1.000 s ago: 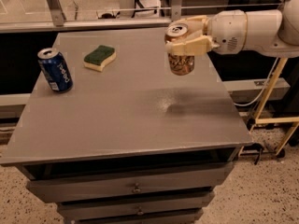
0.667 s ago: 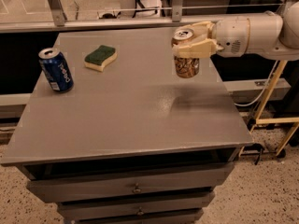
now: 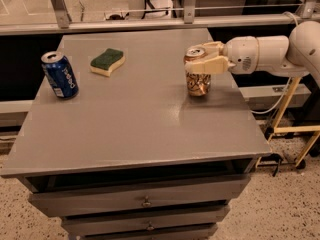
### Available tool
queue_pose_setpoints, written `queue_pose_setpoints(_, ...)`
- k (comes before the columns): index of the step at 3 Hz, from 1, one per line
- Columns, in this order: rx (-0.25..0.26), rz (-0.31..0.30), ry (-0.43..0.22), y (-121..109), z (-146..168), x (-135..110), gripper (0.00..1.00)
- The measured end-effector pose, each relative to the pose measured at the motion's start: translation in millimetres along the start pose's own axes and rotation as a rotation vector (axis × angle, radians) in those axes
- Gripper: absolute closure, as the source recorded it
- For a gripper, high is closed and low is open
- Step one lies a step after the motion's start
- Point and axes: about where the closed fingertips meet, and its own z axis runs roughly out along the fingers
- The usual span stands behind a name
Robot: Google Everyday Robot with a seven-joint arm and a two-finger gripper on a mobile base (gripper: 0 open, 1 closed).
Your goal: Place orange can upright
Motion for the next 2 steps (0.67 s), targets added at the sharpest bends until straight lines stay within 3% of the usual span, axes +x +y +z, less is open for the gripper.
queue_pose_setpoints(1, -0.012, 0.016, -0.062, 0.5, -0.2, 15.4, 0.12)
queue_pose_setpoints(2, -0.018, 0.014, -0.066, 1.2, 2.6, 15.2, 0.0)
